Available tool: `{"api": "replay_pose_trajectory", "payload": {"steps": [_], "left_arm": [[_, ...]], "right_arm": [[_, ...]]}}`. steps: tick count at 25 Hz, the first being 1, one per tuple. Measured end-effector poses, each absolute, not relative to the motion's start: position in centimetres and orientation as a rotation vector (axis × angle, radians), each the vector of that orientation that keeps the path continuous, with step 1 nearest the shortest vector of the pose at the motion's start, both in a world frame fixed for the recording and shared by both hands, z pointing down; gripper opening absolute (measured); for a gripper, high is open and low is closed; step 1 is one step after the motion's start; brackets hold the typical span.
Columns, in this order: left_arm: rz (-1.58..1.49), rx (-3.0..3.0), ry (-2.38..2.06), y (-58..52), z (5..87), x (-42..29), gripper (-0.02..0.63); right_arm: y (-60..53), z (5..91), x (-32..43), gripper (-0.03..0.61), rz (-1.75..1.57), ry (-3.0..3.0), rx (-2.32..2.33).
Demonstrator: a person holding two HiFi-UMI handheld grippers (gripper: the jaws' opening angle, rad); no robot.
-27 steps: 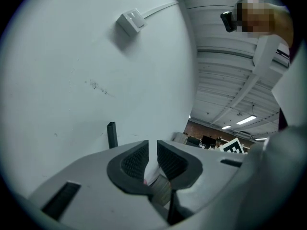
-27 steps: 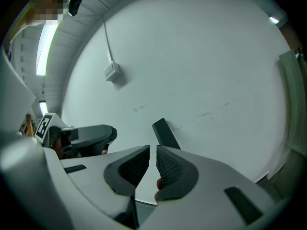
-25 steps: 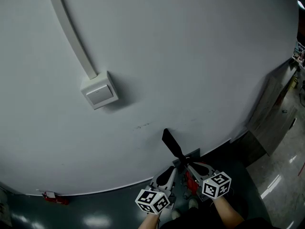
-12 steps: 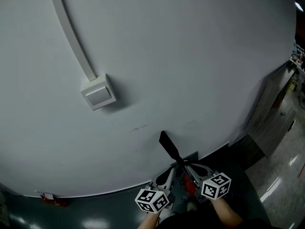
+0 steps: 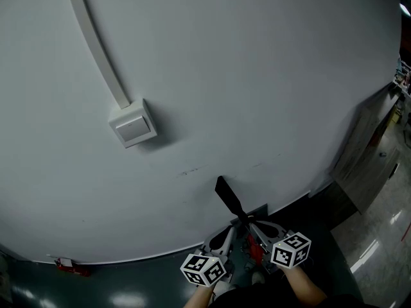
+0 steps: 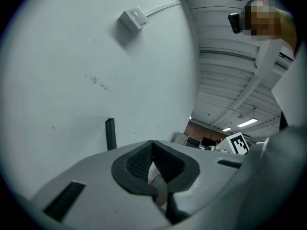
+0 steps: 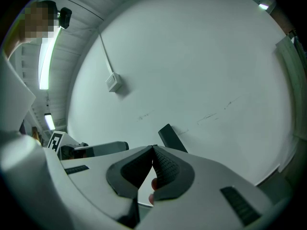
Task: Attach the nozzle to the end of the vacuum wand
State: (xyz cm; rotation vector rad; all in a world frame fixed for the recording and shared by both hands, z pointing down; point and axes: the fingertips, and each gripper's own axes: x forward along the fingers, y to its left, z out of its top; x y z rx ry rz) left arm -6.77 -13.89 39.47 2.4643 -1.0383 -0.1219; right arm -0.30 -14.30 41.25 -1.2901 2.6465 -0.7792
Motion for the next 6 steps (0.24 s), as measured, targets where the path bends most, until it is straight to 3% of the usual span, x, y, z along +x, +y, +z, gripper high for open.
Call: {"api": "replay_pose_trajectory", "payload": {"steps": [6], "left_arm": [[-0.121,2.449,-1.036,-14.42,39.95,-6.82,0.005]], "right_arm": [[-14.64,41.78,-0.24,0.018,-0.828,2.623,-1.26]]}}
